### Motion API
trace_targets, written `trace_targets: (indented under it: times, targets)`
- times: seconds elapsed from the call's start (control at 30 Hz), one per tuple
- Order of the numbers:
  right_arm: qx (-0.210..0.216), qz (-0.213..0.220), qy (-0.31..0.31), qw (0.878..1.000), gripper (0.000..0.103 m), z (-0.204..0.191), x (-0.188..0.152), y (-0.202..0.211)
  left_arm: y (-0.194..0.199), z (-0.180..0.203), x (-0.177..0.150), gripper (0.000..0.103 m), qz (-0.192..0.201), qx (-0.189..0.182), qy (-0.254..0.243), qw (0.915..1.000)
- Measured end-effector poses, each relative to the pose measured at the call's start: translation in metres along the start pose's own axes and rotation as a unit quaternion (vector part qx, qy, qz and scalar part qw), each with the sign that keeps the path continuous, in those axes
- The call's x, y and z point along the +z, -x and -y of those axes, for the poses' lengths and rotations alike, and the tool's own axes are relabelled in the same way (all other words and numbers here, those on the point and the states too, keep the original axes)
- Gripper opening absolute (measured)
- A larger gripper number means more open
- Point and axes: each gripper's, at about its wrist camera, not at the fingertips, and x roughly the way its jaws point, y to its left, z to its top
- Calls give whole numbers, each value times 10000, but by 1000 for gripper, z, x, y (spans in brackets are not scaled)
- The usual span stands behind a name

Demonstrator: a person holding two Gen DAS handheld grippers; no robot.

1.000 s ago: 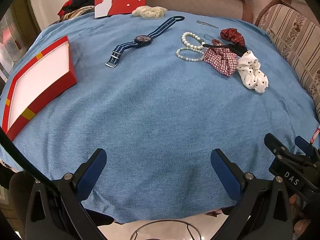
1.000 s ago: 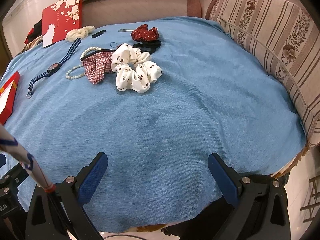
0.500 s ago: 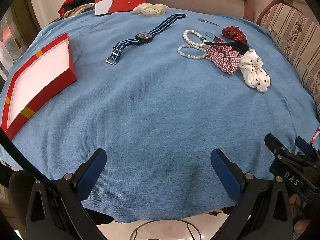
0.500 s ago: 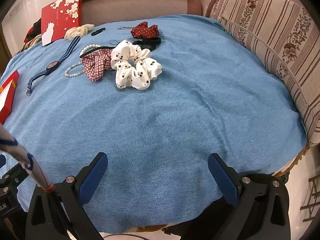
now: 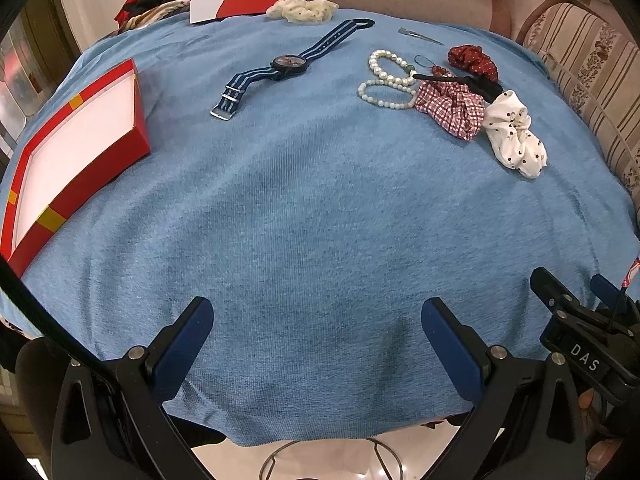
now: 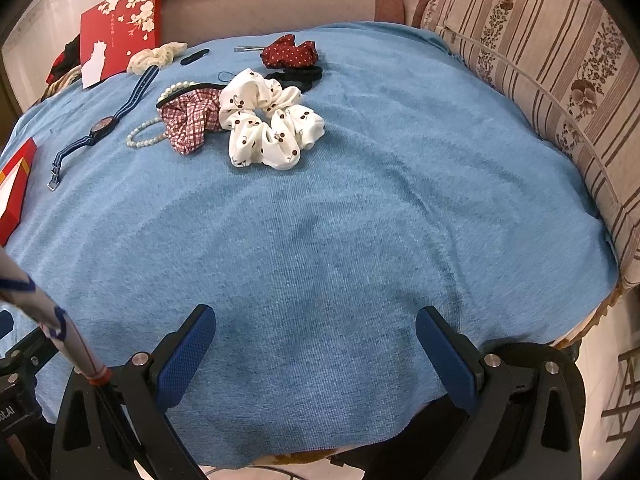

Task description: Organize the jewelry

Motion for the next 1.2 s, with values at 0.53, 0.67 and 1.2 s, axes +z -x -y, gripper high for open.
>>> trace_targets:
  times: [0.53, 0.67, 1.2]
  targets:
    - [31, -65, -10, 10000, 102, 1, -1, -5, -15, -1, -1, 103, -235, 8, 14, 9997]
    - [54, -66, -31, 10000, 102, 1, -2, -8, -19, 0, -3, 103, -268, 39, -11, 9996]
    - [242, -93, -124, 9996, 103, 5, -3, -15, -22, 1, -6, 103, -146, 54, -7, 9999]
